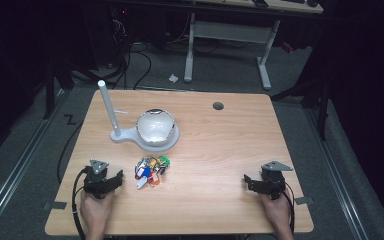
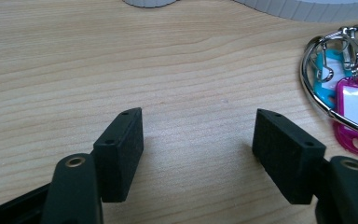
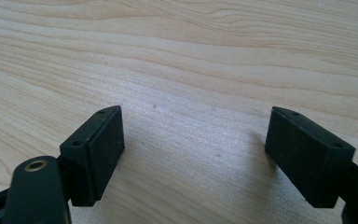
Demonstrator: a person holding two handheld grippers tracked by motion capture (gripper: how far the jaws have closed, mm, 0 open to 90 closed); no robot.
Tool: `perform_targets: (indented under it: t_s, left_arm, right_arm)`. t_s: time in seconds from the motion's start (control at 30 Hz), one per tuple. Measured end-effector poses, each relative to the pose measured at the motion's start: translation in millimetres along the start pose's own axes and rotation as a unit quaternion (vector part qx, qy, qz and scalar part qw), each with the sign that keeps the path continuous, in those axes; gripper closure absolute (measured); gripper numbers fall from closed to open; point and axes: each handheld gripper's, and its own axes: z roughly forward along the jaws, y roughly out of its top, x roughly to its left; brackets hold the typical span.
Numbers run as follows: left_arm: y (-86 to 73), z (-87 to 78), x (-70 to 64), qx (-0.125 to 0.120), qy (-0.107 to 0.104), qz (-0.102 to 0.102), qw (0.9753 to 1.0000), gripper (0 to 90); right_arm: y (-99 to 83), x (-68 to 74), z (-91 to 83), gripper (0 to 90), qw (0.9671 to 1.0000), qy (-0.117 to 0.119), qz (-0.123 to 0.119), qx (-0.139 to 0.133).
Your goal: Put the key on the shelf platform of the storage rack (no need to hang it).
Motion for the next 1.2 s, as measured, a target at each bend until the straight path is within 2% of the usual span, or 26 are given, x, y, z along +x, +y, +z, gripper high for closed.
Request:
perform_targets:
  t_s: [0.17, 0.4, 0.43, 0.57, 0.6, 0.77, 0.8, 1.1, 1.13, 1.17, 1.2]
  left_arm:
    - [0.0, -0.2, 0.6, 0.003, -0.003, 0.006, 1.0, 32.4]
    - [-0.9, -0.7, -0.4, 0.007, -0.002, 0.002, 1.0, 30.7]
    - [-1.3, -0.7, -1.3, 0.006, 0.002, -0.006, 1.0, 30.1]
    - [-1.2, -0.7, -0.9, 0.007, -0.001, -0.001, 1.0, 29.6]
    - [-1.7, -0.8, -1.9, 0.007, 0.002, -0.008, 0.9999, 29.6]
    - [-1.1, -0.4, 0.0, 0.008, -0.004, 0.007, 0.9999, 29.4]
    - [-1.3, -0.5, -0.9, 0.008, -0.002, 0.0, 1.0, 29.4]
    - [-0.2, -1.4, -0.7, 0.012, -0.002, 0.002, 0.9999, 30.5]
    - [0.3, -2.1, -1.1, 0.013, -0.002, 0.0, 0.9999, 30.5]
    - [0.2, -3.0, -2.7, 0.011, 0.002, -0.011, 0.9999, 30.8]
    - [1.2, -4.2, -2.0, 0.014, -0.005, -0.002, 0.9999, 30.9]
  right_arm:
    - [0.0, 0.0, 0.0, 19.6, 1.0, 0.0, 0.0, 0.0]
    - [0.0, 0.0, 0.0, 19.6, 1.0, 0.0, 0.0, 0.0]
    - [0.0, 0.0, 0.0, 19.6, 1.0, 0.0, 0.0, 0.0]
    - [0.0, 0.1, -0.1, 19.6, 1.0, 0.0, 0.001, 0.0]
    - [0.0, 0.1, -0.1, 19.6, 1.0, 0.0, 0.001, 0.0]
    - [0.0, 0.1, 0.0, 19.6, 1.0, 0.0, 0.0, 0.0]
    - [0.0, 0.1, 0.0, 19.6, 1.0, 0.0, 0.001, 0.0]
    - [0.0, 0.1, 0.0, 19.6, 1.0, 0.0, 0.001, 0.0]
    - [0.0, 0.1, 0.0, 19.6, 1.0, 0.0, 0.0, 0.0]
    - [0.0, 0.1, 0.0, 19.6, 1.0, 0.0, 0.001, 0.0]
    - [0.0, 0.1, 0.0, 19.6, 1.0, 0.0, 0.001, 0.0]
